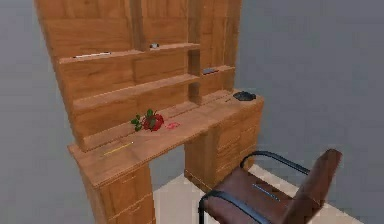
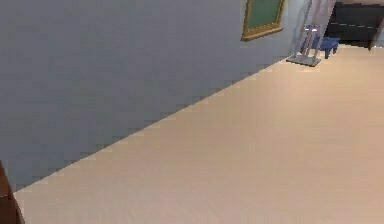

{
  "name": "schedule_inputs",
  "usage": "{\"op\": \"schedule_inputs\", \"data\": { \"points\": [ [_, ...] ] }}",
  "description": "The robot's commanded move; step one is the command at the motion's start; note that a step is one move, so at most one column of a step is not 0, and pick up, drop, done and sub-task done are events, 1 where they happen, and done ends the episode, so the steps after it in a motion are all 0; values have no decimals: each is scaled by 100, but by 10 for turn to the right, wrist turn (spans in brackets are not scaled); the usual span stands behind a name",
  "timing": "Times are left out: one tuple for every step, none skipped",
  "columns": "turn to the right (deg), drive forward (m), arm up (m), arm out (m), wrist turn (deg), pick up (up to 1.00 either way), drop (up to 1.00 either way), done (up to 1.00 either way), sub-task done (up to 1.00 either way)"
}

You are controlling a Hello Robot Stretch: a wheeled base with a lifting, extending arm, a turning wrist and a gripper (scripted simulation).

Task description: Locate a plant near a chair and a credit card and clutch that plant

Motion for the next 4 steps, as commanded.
{"op": "schedule_inputs", "data": {
  "points": [
    [0,45,0,0,0,0,0,0,0],
    [-450,0,0,0,0,0,0,0,0],
    [-450,0,0,0,0,0,0,0,0],
    [-270,0,0,0,0,0,0,0,0]
  ]
}}
